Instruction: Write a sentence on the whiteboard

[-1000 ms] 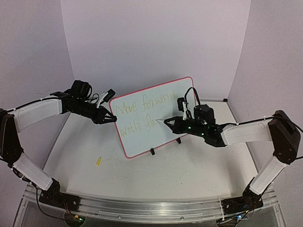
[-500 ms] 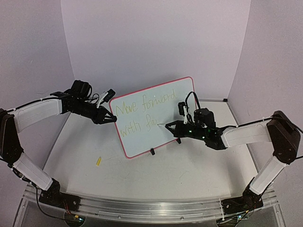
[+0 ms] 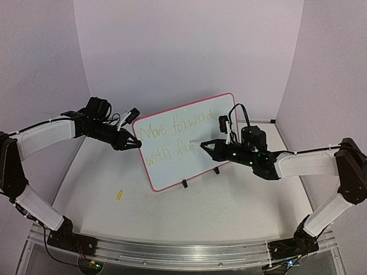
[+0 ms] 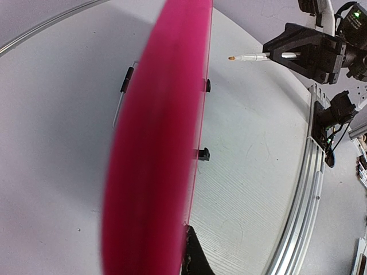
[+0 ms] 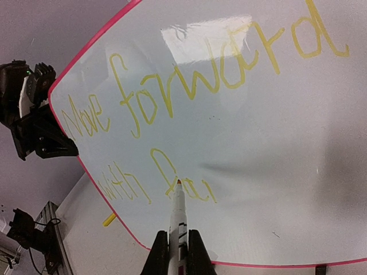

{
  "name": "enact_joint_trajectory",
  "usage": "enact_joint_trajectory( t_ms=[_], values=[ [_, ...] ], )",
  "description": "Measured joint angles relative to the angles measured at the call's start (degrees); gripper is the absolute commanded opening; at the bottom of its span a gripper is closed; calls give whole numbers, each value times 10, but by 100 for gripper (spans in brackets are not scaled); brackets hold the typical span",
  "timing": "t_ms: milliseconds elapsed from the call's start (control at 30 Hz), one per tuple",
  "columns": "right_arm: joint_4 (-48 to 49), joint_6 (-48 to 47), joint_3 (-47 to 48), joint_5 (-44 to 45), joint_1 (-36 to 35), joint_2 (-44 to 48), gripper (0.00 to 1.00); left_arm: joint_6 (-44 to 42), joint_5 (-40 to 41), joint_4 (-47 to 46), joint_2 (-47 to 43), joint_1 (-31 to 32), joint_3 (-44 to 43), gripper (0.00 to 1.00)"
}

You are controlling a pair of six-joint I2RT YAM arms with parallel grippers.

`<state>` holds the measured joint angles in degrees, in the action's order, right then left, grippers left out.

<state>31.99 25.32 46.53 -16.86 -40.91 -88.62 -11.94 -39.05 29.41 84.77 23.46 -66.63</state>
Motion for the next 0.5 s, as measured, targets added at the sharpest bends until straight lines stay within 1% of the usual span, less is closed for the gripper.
enact_joint_trajectory(
  t_ms=[267,500],
  values=[
    [0,-7,26,5,0,-28,0,0,0,0,0,0,0,0],
    [0,-9,29,23,0,-48,0,0,0,0,0,0,0,0]
  ],
)
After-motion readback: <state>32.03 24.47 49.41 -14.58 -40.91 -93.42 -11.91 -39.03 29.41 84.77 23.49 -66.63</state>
